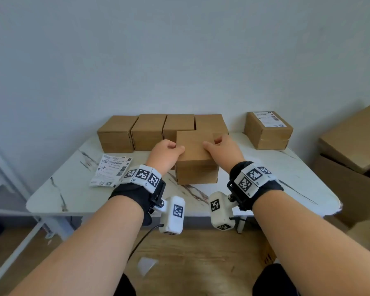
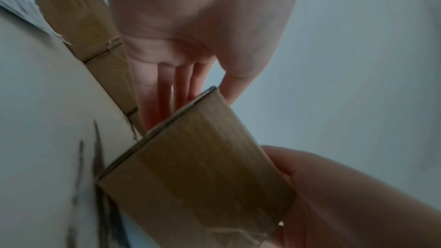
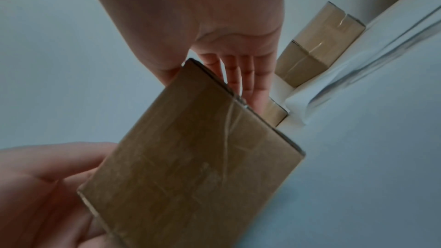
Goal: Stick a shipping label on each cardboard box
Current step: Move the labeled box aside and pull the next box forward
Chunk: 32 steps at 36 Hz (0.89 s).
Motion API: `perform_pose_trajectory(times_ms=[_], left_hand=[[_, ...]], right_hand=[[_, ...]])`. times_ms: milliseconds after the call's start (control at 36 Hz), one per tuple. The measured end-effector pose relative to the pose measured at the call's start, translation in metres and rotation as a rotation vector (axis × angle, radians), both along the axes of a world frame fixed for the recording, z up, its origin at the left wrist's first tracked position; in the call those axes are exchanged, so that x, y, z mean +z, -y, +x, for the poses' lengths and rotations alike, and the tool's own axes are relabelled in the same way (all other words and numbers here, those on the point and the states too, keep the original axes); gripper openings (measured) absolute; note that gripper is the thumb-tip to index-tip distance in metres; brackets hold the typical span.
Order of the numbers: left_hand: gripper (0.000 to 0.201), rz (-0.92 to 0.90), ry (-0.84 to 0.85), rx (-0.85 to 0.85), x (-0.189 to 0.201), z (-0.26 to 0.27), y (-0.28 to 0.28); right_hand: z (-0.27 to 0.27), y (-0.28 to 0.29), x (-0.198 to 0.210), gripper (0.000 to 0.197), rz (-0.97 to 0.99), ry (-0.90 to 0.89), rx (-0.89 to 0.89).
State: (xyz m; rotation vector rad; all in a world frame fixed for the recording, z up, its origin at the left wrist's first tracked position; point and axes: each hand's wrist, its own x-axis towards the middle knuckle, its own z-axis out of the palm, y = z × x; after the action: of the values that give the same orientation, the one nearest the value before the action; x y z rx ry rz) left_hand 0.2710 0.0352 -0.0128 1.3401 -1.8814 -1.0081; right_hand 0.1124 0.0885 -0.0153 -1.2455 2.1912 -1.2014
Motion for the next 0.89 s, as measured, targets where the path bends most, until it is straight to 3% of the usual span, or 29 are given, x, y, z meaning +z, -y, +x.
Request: perform_pose_trajectory(times_ms=[194,333,417,556,722,889], left_hand=[[0.042,0.019,0.041,-0.075,-0.008,0.009,0.006],[0.034,-0.007,0.027,-0.019,-0.001,0.028,0.017],[0.031,-0.055,0.089,0.057,0.002,0.050,0.029],[0.040,-0.079,0.284,0.178,-0.001,0.097,0.044],[0.040,-0.021,0.379,0.280,-0.016,0.142,0.050],[0.040,0.016,0.479,0.204,-0.034,0.161,0.049]], right_hand=[[0.003,0.006,-0.008,0.048,0.073,-0.049,0.004],[0.018,0.015,0.007,0.038,-0.049,-0.124,-0.013],[0.040,0.023,0.019,0.027,-0.111,-0.118,0.067],[0.088,0.037,0.023,0.026,-0.100,-0.107,0.248],[0.136,0.057,0.008,0.032,0.063,-0.122,0.339],[0.165,0.078,-0.014,0.022,0.296,-0.110,0.406]])
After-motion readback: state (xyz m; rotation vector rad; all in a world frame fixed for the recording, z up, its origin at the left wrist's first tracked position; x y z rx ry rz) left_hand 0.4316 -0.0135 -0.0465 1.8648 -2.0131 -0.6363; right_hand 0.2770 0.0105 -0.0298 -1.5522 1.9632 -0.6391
